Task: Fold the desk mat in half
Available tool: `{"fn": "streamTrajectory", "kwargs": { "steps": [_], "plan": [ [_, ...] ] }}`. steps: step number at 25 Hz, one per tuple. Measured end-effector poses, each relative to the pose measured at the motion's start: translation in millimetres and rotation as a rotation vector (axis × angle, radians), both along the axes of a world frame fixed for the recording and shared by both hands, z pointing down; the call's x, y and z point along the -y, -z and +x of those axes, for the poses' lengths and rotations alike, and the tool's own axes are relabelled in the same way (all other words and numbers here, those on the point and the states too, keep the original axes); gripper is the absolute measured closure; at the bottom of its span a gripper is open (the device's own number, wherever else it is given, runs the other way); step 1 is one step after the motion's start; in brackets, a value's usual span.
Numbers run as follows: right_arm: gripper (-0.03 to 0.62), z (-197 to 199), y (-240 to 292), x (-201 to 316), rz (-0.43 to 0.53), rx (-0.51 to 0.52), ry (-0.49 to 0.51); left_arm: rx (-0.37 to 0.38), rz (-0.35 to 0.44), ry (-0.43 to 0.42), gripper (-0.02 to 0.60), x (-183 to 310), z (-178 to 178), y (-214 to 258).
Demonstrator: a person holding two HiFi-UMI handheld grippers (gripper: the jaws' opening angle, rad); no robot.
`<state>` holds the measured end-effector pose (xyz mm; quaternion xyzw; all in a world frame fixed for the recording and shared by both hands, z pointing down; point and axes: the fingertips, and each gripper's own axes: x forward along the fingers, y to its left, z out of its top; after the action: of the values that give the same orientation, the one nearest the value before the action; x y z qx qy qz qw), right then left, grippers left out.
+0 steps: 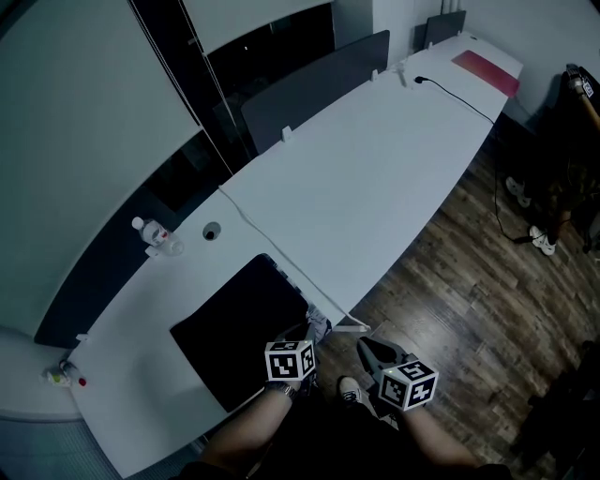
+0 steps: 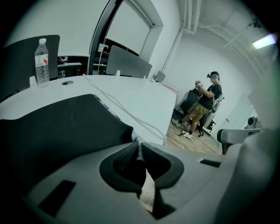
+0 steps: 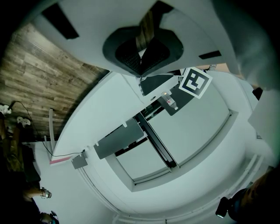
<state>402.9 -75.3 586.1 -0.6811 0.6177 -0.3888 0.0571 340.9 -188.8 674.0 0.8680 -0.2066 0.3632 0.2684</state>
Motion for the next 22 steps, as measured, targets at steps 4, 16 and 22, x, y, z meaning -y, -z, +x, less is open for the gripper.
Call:
{"fn": "streamTrajectory", "kwargs": {
  "steps": [4, 16, 22],
  "plan": [
    [0.571, 6, -1, -1, -0.003, 0.000, -0.017, -0.003, -0.003, -0.018, 0.546, -1, 7, -1],
    [0.571, 8, -5, 0, 0.000, 0.028, -0.039, 0.004, 0.003, -0.038, 0.542, -3, 13, -6],
    [0.571, 5, -2, -2, 0.007, 0.022, -0.017, -0.013, 0.045, -0.035, 0.516, -3, 13, 3]
  ]
}}
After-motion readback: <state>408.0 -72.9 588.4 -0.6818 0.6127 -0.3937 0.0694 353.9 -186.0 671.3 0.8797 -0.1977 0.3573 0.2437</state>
